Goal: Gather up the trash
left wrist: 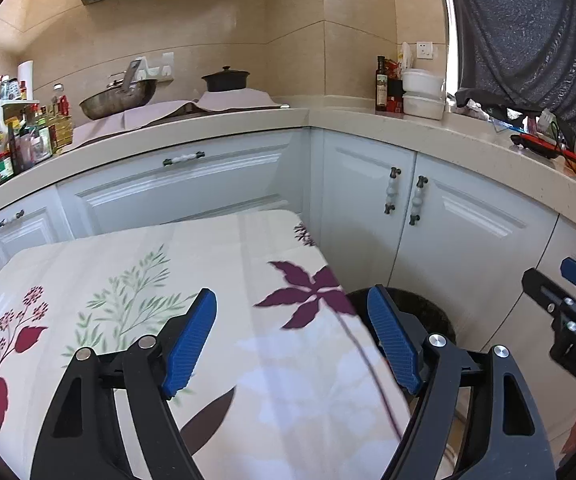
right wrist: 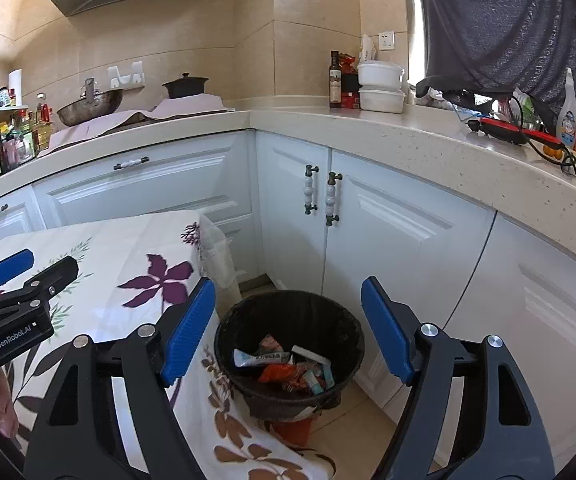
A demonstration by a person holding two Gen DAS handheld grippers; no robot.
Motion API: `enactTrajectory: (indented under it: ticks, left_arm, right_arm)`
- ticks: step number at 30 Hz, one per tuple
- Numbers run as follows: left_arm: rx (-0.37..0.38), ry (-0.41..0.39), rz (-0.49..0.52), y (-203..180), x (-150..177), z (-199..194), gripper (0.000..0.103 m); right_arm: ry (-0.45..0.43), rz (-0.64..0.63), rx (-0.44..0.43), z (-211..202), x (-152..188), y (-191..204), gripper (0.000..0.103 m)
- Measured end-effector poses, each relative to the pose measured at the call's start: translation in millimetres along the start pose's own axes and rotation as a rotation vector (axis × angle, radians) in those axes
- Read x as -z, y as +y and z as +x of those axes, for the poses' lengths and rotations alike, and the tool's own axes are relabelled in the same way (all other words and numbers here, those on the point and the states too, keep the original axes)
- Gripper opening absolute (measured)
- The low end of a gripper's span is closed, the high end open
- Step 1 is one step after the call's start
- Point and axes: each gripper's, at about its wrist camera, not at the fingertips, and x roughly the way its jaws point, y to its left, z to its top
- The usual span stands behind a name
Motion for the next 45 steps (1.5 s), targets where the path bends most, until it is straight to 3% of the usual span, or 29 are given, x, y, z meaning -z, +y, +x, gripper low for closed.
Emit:
enactTrajectory:
  ticks: [21,45]
  left_arm:
    - [-0.059,-0.035,-0.025,43,36,-51,0.081]
    - [-0.056,-0.046,-0.033,50,44,-65,0.083]
  right_arm:
    - [-0.034,0.004,-0.004,-56,31,24,0.082]
    - [-0.034,-0.016,0.000,-64,37,30,0.083]
